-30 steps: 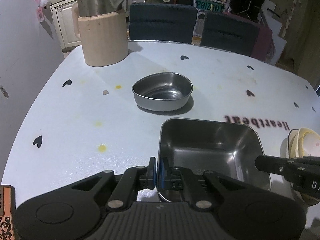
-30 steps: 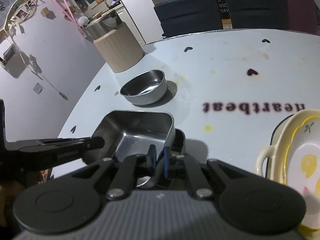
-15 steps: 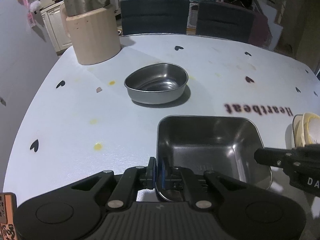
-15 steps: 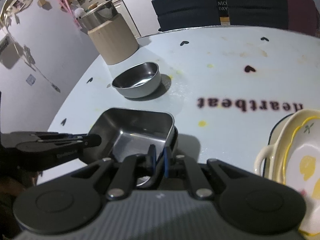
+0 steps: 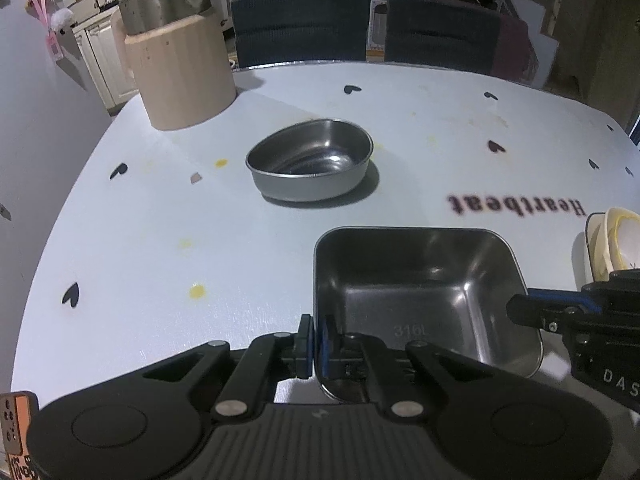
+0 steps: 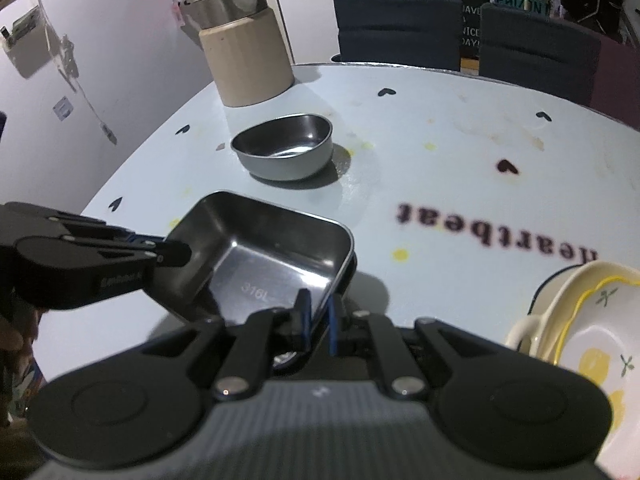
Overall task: Organize plates and bowls
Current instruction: 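Lower the steel tray onto the table beside the stacked bowls with both grippers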
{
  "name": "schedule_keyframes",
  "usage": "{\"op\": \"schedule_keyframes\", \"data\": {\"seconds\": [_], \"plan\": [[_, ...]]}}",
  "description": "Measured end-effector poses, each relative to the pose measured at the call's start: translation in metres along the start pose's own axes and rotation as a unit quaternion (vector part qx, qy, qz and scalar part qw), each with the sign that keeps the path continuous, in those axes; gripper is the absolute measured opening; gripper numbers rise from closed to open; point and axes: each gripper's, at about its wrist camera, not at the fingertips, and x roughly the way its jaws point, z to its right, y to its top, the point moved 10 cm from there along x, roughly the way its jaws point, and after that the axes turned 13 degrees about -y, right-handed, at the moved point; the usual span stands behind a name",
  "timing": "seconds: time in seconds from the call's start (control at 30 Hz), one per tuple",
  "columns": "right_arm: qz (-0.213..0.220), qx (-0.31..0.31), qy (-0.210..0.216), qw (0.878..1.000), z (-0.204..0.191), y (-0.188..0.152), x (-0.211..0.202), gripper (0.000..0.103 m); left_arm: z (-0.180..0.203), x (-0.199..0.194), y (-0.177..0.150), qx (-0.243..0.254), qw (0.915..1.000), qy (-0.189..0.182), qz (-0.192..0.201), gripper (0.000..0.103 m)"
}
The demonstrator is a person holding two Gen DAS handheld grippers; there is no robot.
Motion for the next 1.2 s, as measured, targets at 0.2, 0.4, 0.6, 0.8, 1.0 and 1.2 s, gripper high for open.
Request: {"op": "schedule_keyframes", "data": {"seconds": [0.2,0.4,0.6,0.8,1.0,1.2], "plan": [[-0.004,-0.006,0.002,1.0,-0.001,0.001,0.001,0.011,0.0,0.003,-0.002,0.005,1.0,0.001,-0.006,0.005],[-0.01,-0.008,-0.003,1.0,-0.002,0.0,0.004,0.011,0.0,0.006,-0.003,0.01,0.9999,0.002,-0.013,0.006],[-0.017,-0.011,-0.01,1.0,-0.004,0.001,0.009,0.011,0.001,0.008,-0.003,0.012,0.9997,-0.001,-0.019,0.007],[-0.027,0.0,-0.009,1.0,-0.003,0.001,0.013,0.011,0.0,0.012,-0.004,0.013,0.9996,0.0,-0.026,0.009],[-0.033,0.012,-0.004,0.999,-0.002,0.002,0.016,0.011,-0.002,0.014,-0.005,0.009,0.9995,-0.003,-0.029,0.01],[-0.036,0.021,-0.001,0.999,0.001,0.002,0.018,0.012,-0.002,0.014,-0.006,0.005,0.9996,-0.005,-0.028,0.01]]}}
